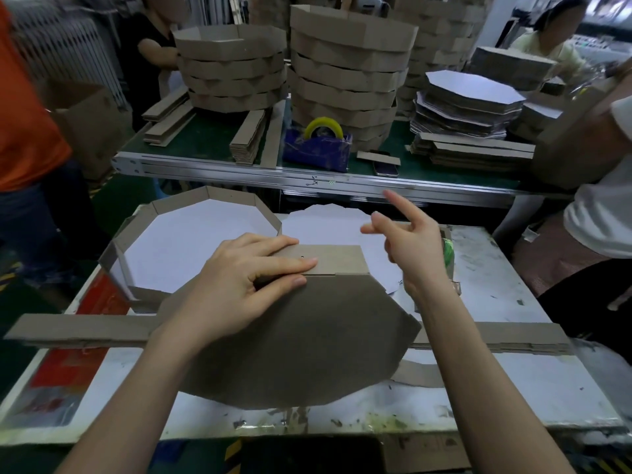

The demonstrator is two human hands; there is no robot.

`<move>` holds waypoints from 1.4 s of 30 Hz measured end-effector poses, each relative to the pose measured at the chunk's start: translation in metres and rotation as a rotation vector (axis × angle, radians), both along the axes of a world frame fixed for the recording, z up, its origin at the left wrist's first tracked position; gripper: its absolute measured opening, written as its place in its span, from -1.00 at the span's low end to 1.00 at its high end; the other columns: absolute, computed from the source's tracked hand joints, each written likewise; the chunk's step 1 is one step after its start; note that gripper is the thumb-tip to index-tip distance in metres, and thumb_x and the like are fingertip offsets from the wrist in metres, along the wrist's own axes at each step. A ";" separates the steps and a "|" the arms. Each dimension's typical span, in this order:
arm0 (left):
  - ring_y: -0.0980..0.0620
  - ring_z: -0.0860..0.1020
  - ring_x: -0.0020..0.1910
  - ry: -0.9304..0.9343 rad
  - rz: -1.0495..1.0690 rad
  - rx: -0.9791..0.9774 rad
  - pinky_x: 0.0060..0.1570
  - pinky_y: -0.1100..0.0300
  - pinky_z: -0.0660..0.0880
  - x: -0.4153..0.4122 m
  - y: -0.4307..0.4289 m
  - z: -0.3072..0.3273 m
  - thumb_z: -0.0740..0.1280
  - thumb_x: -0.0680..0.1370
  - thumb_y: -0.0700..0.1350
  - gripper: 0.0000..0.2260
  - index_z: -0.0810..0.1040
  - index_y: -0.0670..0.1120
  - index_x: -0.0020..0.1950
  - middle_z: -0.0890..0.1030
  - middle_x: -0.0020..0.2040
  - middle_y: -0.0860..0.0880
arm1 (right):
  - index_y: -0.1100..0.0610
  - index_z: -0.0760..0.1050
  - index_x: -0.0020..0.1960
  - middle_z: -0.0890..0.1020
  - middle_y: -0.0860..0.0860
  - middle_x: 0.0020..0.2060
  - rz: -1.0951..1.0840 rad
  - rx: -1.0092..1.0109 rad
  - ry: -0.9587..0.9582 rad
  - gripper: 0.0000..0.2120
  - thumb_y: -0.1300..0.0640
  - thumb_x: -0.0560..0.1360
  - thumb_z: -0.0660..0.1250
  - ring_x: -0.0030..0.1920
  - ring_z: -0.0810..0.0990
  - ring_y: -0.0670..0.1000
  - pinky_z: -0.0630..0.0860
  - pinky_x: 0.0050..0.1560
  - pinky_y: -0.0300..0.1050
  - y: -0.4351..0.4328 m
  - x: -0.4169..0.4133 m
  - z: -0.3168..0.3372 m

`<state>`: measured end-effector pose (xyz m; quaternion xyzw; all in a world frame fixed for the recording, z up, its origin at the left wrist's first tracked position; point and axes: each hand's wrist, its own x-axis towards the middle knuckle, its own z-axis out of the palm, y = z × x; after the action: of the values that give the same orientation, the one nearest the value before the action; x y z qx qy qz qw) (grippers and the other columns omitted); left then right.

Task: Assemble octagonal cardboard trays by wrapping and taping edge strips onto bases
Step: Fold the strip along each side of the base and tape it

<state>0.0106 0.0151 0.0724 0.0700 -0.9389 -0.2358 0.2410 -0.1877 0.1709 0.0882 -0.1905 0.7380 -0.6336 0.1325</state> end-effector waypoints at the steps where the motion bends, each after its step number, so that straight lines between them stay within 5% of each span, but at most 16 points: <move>1: 0.15 0.43 0.25 -0.009 0.010 -0.008 0.17 0.08 0.37 0.002 0.000 0.000 0.15 0.53 0.24 -0.66 0.49 0.29 0.28 0.47 0.30 0.23 | -0.05 0.57 0.18 0.74 0.01 -0.20 0.039 -0.028 -0.023 -0.77 0.19 0.58 0.34 -0.52 0.33 -0.15 0.35 -0.50 -0.31 -0.005 0.011 0.011; 5: 0.13 0.43 0.24 -0.034 0.062 -0.048 0.14 0.16 0.35 0.007 0.003 -0.001 0.20 0.54 0.24 -0.56 0.44 0.19 0.40 0.53 0.30 0.15 | 0.21 0.66 -0.03 0.74 0.08 -0.09 0.244 -0.108 -0.186 -0.83 0.34 0.54 0.29 -0.57 0.25 -0.11 0.23 -0.54 -0.32 -0.014 0.043 0.041; 15: 0.16 0.37 0.15 -0.060 0.056 0.001 0.10 0.20 0.30 0.007 0.001 0.001 0.15 0.50 0.32 -0.35 0.11 0.19 0.55 0.47 0.19 0.29 | 0.30 0.62 0.07 0.73 0.14 -0.01 0.294 -0.120 -0.317 -0.76 0.32 0.61 0.17 -0.69 0.26 -0.17 0.10 -0.63 -0.39 0.010 0.092 0.037; 22: -0.01 0.52 -0.06 -0.034 0.037 -0.154 -0.14 0.16 0.34 0.005 0.006 0.012 0.24 0.49 0.20 -0.42 0.24 0.20 0.51 0.62 0.02 0.08 | 0.31 0.62 0.06 0.73 0.14 0.01 0.276 -0.165 -0.358 -0.75 0.34 0.61 0.16 -0.69 0.27 -0.15 0.11 -0.66 -0.39 0.028 0.109 0.025; 28: -0.05 0.53 -0.08 -0.027 0.023 -0.187 -0.16 0.14 0.33 0.005 0.006 0.012 0.26 0.52 0.15 -0.43 0.22 0.21 0.52 0.63 0.03 0.05 | 0.28 0.64 0.03 0.72 0.14 0.02 0.292 -0.172 -0.371 -0.72 0.34 0.60 0.15 -0.69 0.27 -0.15 0.09 -0.65 -0.38 0.036 0.117 0.021; 36: -0.13 0.54 0.09 -0.139 -0.024 -0.273 0.01 0.00 0.44 0.010 0.006 0.016 -0.03 0.58 0.19 -0.56 0.40 0.29 0.41 0.54 0.27 0.01 | 0.23 0.67 0.05 0.72 0.12 0.05 0.344 -0.172 -0.358 -0.71 0.31 0.61 0.16 -0.67 0.32 -0.15 0.17 -0.64 -0.40 0.038 0.120 0.012; 42: -0.09 0.48 0.20 -0.193 -0.019 -0.261 0.09 0.01 0.41 0.008 0.004 0.013 -0.08 0.57 0.21 -0.53 0.35 0.30 0.43 0.48 0.36 0.03 | 0.14 0.72 0.05 0.72 0.12 0.05 0.369 -0.137 -0.328 -0.71 0.13 0.48 0.27 -0.65 0.30 -0.13 0.18 -0.61 -0.36 0.039 0.123 -0.004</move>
<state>0.0185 0.0192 0.0859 0.0517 -0.9809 -0.1064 0.1547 -0.0652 0.2103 0.0841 -0.2250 0.6147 -0.6698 0.3505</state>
